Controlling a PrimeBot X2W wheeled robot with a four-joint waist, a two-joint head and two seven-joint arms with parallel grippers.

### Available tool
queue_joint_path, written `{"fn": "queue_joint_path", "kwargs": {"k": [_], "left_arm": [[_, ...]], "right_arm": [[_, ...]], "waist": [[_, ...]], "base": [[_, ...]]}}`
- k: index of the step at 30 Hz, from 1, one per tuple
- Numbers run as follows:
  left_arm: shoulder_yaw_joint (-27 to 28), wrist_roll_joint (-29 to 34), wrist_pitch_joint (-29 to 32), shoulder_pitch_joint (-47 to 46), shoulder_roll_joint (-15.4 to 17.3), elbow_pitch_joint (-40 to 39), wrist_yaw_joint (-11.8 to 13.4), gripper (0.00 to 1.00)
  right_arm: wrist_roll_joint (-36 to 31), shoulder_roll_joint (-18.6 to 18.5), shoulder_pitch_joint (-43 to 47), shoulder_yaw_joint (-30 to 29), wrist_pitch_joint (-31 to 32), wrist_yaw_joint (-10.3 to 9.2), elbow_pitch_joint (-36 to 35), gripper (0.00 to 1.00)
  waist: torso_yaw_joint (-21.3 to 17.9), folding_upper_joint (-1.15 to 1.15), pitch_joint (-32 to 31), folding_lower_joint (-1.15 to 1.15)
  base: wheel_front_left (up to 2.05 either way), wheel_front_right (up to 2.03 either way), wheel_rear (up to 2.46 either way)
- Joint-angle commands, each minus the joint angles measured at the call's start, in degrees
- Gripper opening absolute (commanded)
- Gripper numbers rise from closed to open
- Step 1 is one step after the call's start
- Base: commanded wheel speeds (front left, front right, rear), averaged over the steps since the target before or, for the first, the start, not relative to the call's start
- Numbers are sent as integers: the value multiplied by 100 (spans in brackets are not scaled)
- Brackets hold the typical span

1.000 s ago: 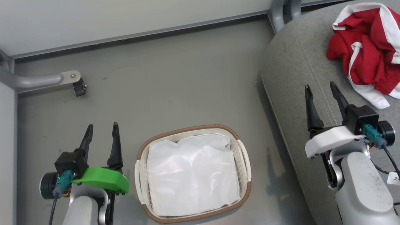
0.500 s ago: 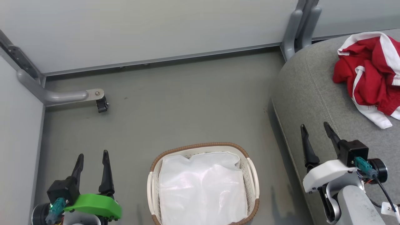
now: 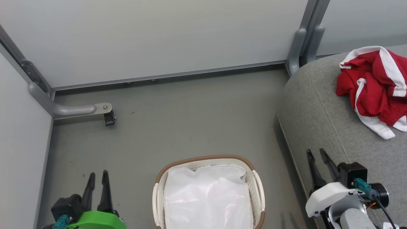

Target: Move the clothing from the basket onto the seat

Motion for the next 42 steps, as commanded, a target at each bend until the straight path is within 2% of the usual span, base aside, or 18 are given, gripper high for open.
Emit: {"fn": "queue_joint_path", "kwargs": {"k": [1,19,42], "left_arm": [[1,-3,2,1,-8,46,0,0],[128,-1852,522,-127,0,-135,-3,0],[243,-3643,1021,-252,13,-338,-7,0]], "right_arm": [[4,13,28,-1,4,0,41,0],[2066,3,88,-156,531,-1,-219,0],[4066,-13,159,-285,1022,-3,-500,0]], "waist": [[0,0,-1,1],[-28,0,-60,1],[-63,0,-132,1]], "base": [[0,0,0],[0,0,0],[0,0,0]]}}
